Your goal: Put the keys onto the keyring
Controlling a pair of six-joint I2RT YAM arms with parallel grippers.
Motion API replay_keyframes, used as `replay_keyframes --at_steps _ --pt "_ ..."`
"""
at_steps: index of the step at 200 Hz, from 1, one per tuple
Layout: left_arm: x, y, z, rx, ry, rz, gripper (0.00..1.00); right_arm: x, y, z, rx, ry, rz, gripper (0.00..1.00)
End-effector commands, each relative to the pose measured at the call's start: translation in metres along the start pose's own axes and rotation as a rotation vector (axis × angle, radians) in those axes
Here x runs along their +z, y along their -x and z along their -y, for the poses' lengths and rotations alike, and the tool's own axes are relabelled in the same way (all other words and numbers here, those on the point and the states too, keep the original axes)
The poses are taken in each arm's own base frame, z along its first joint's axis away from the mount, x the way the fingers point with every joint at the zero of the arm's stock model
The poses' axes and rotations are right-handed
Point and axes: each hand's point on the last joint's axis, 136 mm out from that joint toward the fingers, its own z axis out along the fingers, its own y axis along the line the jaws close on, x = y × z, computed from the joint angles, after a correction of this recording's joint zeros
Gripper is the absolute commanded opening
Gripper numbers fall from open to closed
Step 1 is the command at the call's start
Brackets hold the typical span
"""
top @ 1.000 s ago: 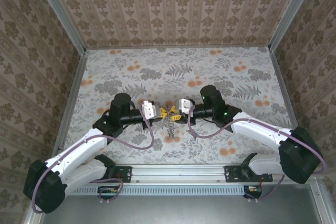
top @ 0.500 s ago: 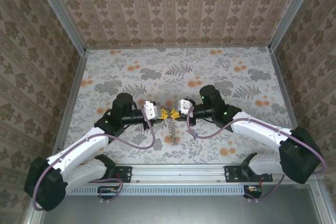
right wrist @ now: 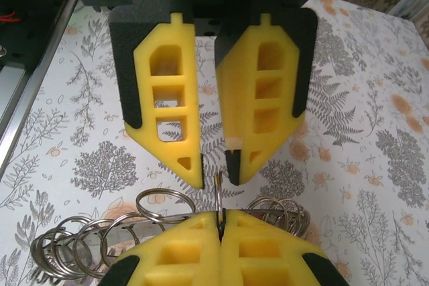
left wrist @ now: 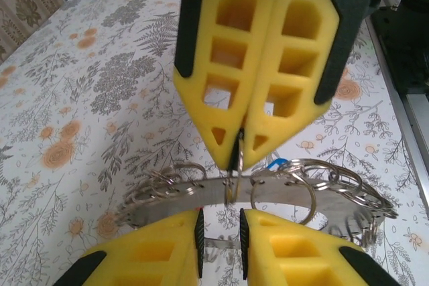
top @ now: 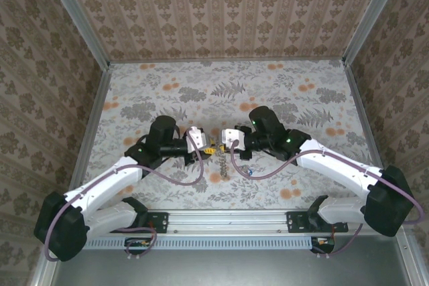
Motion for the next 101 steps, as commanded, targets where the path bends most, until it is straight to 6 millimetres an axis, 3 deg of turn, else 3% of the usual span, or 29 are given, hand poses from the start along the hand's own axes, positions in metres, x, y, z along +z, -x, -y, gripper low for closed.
replay_keyframes --at_steps 1,101 --pt "-0.002 0.018 -0.004 0.035 0.009 0.036 0.24 -0.001 0.007 0.007 -0.021 -0.026 -0.012 0.0" --pt "-0.002 0.019 0.001 0.046 0.007 0.061 0.24 -0.001 0.019 0.004 0.009 -0.025 0.084 0.0"
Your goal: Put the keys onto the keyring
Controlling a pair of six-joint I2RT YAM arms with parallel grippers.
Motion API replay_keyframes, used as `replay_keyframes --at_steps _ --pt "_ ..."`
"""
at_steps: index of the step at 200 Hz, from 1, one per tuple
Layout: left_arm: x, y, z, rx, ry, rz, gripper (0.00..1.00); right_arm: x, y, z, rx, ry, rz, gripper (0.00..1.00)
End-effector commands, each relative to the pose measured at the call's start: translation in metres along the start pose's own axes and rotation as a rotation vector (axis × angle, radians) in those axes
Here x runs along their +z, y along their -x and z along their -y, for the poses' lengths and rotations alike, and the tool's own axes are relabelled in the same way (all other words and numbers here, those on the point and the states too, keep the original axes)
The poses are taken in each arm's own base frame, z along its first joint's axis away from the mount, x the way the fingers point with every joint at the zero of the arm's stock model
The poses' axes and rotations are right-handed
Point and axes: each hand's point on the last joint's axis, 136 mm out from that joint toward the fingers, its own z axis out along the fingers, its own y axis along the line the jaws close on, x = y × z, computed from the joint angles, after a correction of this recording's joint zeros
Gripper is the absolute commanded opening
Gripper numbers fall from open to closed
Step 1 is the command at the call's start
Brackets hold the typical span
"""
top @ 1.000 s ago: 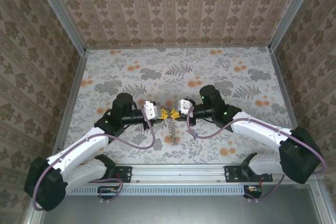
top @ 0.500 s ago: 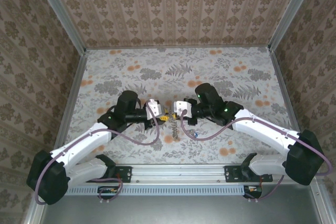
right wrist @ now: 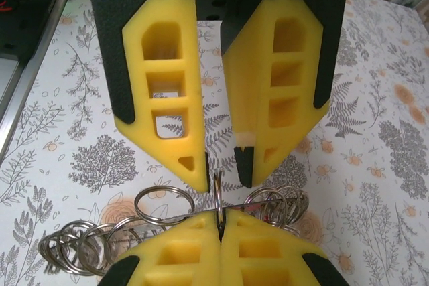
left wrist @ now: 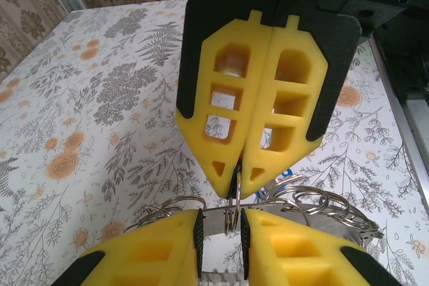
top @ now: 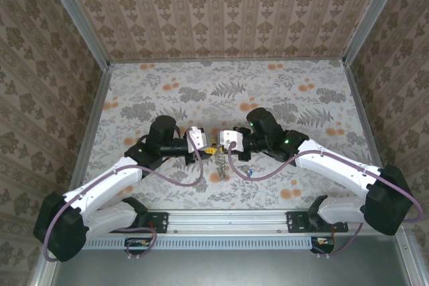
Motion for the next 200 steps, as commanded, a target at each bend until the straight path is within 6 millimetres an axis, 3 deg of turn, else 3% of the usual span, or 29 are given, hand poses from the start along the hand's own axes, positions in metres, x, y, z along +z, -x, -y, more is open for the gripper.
replay_keyframes --at_steps 1,48,134,161,167,180,200 --pt "-0.002 0.012 0.001 0.027 0.004 0.042 0.24 -0.005 0.02 0.004 0.003 -0.014 0.103 0.0" --pt "-0.011 0.024 0.005 0.065 0.005 0.088 0.21 -0.021 0.036 0.007 0.072 -0.044 0.303 0.0" --pt "-0.015 0.035 0.006 0.086 0.004 0.135 0.25 -0.037 0.04 0.008 0.113 -0.071 0.416 0.0" --pt "-0.016 0.037 0.0 0.061 0.035 0.13 0.27 -0.048 0.029 0.015 0.105 -0.124 0.389 0.0" --pt "-0.017 0.038 -0.004 0.047 0.052 0.123 0.33 -0.052 0.024 0.017 0.099 -0.143 0.373 0.0" --pt "-0.017 0.033 -0.015 0.002 0.11 0.093 0.35 -0.061 0.012 0.022 0.079 -0.187 0.331 0.0" --pt "-0.016 0.022 -0.028 -0.079 0.175 0.027 0.47 -0.077 -0.008 0.034 0.065 -0.292 0.245 0.0"
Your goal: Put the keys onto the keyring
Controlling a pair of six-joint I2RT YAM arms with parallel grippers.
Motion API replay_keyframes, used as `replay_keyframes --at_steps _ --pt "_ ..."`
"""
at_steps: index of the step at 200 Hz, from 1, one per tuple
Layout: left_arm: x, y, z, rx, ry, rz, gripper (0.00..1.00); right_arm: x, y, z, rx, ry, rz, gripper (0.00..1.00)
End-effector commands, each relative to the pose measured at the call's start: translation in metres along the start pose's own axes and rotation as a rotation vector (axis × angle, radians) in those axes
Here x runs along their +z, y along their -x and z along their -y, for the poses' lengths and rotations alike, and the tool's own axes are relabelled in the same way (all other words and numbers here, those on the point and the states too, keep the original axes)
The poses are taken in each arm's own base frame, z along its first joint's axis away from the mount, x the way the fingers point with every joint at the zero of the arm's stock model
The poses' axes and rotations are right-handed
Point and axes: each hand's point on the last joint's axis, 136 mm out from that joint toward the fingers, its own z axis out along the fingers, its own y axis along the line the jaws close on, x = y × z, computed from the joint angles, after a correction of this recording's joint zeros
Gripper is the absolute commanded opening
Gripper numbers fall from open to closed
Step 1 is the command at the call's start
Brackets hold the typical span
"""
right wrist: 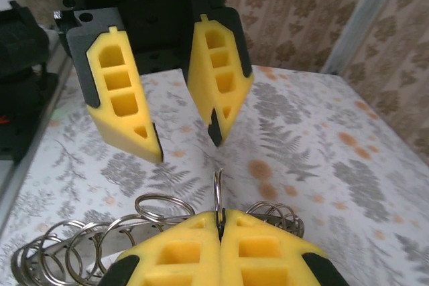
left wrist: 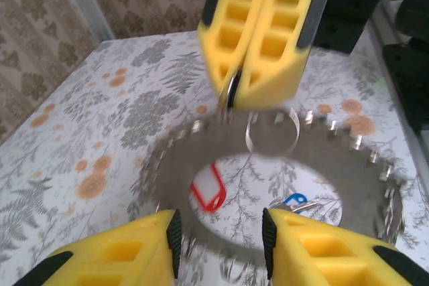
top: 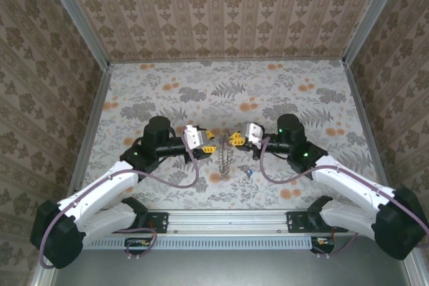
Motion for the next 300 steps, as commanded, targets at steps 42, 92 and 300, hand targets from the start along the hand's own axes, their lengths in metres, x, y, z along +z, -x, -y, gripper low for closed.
replay_keyframes --at_steps 42,92,300 --pt "0.015 -0.032 -0.02 -0.365 0.06 -0.295 0.41 -0.075 -0.023 0.087 -0.052 -0.546 -0.207 0.0" --pt "0.052 -0.061 0.04 -0.428 -0.083 -0.58 0.42 -0.132 -0.038 0.129 0.123 -0.843 -0.266 0.0" --pt "0.148 -0.15 0.062 0.241 -0.419 -0.476 0.34 -0.173 -0.048 0.13 0.105 -0.921 -0.291 0.0"
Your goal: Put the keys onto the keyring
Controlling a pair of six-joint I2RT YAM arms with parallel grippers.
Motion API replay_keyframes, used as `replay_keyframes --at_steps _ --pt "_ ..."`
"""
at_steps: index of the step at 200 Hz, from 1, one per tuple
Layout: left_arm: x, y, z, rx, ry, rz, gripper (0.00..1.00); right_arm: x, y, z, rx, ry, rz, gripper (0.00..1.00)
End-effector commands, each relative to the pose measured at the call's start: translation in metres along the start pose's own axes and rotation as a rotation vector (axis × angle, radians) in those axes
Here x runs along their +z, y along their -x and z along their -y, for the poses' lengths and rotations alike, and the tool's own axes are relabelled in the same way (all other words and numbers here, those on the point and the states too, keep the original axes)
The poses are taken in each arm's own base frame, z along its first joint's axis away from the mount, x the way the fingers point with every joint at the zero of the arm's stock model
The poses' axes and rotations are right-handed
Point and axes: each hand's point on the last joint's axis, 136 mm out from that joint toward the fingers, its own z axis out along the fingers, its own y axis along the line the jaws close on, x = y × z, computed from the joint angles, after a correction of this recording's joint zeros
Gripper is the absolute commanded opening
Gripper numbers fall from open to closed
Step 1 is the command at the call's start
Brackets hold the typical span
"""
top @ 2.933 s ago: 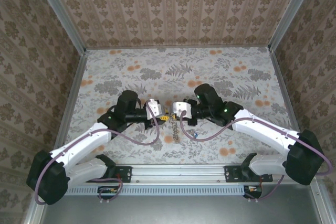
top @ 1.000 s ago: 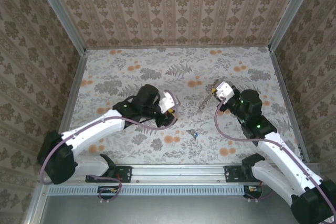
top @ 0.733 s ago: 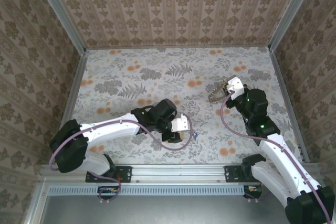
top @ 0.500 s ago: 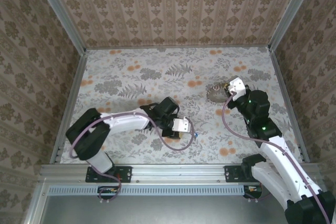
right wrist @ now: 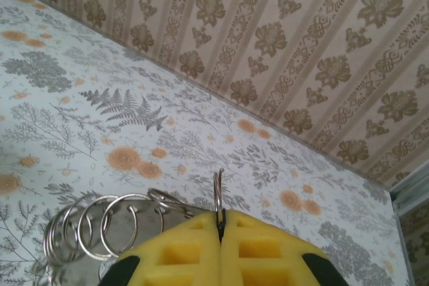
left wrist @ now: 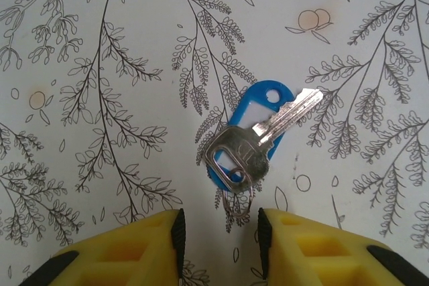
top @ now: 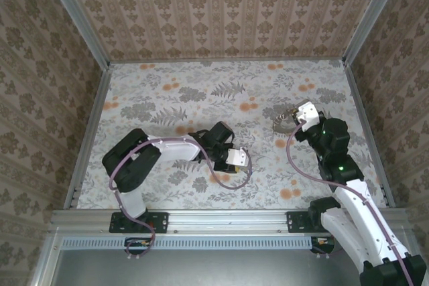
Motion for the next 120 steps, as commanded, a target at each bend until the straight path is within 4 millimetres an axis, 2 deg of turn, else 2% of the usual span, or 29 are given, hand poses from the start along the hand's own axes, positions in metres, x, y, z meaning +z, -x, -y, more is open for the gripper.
replay_keyframes --at_steps 1,27,54,87,120 --pt "0.0091 0.0062 0.0024 0.037 -0.021 0.028 0.34 -0.0035 0.0106 0.0047 -0.016 -0.012 0.048 0.0" --pt "0.0156 0.0072 0.0077 0.049 -0.043 0.031 0.29 -0.0045 0.0108 0.0058 -0.02 -0.012 0.051 0.0" --pt "0.0164 0.0059 0.01 0.05 -0.048 0.027 0.18 -0.0067 0.0112 0.0068 -0.02 -0.013 0.058 0.0" --pt "0.0152 0.0034 0.0094 0.059 -0.042 0.022 0.12 -0.0075 0.0108 0.0074 -0.017 -0.013 0.062 0.0" --pt "0.0133 0.003 0.0057 0.051 -0.033 0.024 0.13 -0.0073 0.0104 0.0045 -0.018 0.003 0.066 0.0"
